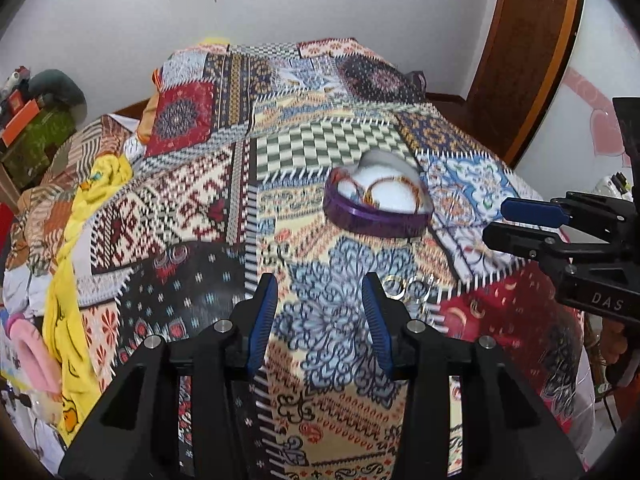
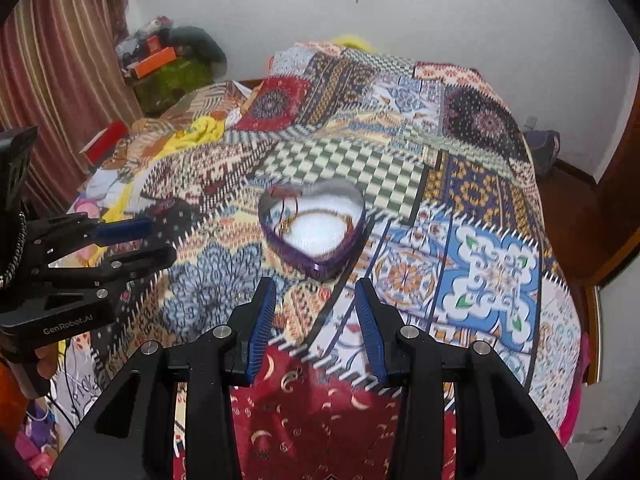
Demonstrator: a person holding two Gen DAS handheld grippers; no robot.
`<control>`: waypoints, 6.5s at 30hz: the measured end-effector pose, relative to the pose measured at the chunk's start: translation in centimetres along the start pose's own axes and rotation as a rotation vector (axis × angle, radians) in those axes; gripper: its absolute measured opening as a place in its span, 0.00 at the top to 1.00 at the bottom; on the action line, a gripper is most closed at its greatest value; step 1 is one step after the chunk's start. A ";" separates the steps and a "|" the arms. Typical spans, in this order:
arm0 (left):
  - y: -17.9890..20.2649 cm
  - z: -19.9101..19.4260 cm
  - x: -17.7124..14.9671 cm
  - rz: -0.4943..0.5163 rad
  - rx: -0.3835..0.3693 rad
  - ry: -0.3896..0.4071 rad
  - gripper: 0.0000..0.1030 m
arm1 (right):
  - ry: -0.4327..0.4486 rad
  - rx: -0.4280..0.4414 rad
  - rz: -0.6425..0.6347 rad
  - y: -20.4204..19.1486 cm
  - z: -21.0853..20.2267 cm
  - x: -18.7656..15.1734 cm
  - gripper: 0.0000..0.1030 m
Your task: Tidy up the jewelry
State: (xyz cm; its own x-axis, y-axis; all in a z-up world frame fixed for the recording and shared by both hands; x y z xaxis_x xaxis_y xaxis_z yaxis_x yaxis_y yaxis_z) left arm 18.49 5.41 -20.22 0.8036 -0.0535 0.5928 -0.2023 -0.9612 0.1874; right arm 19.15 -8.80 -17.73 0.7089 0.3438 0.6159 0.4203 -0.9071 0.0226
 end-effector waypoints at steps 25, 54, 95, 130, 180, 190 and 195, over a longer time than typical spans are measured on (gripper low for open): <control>-0.1 4.4 -3.5 -0.025 -0.113 -0.080 0.58 | -0.145 0.084 -0.015 -2.6 4.8 -2.6 0.71; 0.5 2.4 -1.9 -0.040 -0.112 0.022 0.80 | -0.082 0.027 -0.007 -1.3 3.0 -1.7 0.88; 2.0 0.4 6.5 0.007 -0.107 0.208 0.80 | 0.135 0.027 0.086 2.9 -0.2 5.0 0.88; 0.3 8.4 7.6 -0.040 -0.202 0.035 0.80 | -0.027 0.073 -0.048 0.8 7.5 4.8 0.88; 1.5 -1.7 3.2 0.005 -0.044 0.097 0.71 | 0.076 -0.017 -0.035 0.2 -1.8 3.0 0.68; 1.8 1.5 -0.3 0.002 -0.047 -0.020 0.71 | -0.024 0.009 -0.018 -0.1 0.3 -0.5 0.68; 2.2 3.3 -0.8 -0.018 -0.091 -0.057 0.71 | -0.071 0.014 -0.005 0.1 1.6 -1.9 0.68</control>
State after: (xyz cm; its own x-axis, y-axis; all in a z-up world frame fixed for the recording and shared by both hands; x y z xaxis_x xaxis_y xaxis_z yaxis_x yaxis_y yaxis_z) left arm 19.26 2.41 -22.86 0.8374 -0.0539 0.5440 -0.2352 -0.9338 0.2695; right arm 18.76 -9.11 -20.20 0.7453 0.3649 0.5580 0.4313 -0.9021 0.0137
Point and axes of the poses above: each gripper's, at about its wrist camera, not at the fingertips, and z roughly the way its jaws point, y to its right, x to its top, the point moved 3 cm from there along z, roughly the way its jaws point, and after that the axes turned 9 degrees about -x, right-handed, at the moved point
